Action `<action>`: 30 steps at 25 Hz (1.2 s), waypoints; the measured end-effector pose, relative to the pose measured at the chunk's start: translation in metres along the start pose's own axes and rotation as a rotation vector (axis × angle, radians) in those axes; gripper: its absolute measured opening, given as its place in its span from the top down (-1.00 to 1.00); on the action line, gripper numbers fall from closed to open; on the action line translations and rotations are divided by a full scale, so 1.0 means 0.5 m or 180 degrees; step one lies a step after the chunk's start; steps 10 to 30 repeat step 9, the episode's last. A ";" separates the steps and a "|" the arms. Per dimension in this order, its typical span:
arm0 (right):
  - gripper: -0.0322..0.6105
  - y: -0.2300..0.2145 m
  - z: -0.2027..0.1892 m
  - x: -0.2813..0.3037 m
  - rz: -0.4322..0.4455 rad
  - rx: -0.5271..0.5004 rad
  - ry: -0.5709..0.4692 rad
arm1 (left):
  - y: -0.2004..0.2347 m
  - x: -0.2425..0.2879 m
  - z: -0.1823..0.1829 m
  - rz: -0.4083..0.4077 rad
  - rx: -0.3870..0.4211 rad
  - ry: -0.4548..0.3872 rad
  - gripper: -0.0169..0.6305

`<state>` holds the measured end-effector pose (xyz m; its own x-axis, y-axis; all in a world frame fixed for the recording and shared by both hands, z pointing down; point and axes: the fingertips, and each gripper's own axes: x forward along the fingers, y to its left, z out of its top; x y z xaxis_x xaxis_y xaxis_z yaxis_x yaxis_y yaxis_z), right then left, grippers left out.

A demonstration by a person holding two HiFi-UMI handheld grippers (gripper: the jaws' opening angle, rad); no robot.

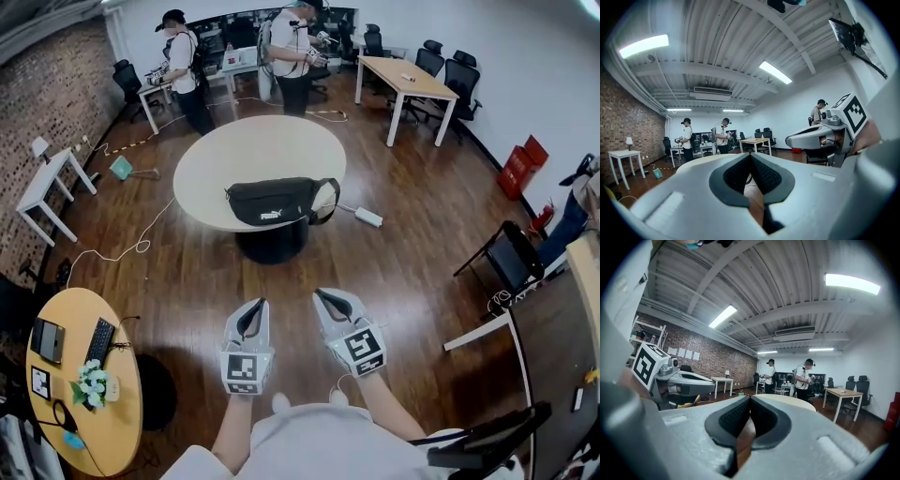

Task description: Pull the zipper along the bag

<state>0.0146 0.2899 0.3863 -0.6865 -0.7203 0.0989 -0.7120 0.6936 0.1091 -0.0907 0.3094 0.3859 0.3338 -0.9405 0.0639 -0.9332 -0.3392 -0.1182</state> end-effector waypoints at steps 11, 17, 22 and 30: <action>0.92 0.039 0.004 0.032 0.0058 0.0059 0.0021 | 0.059 -0.034 -0.003 0.0108 -0.0164 -0.0010 0.90; 0.92 0.039 0.004 0.032 0.0058 0.0059 0.0021 | 0.059 -0.034 -0.003 0.0108 -0.0164 -0.0010 0.90; 0.92 0.039 0.004 0.032 0.0058 0.0059 0.0021 | 0.059 -0.034 -0.003 0.0108 -0.0164 -0.0010 0.90; 0.92 0.039 0.004 0.032 0.0058 0.0059 0.0021 | 0.059 -0.034 -0.003 0.0108 -0.0164 -0.0010 0.90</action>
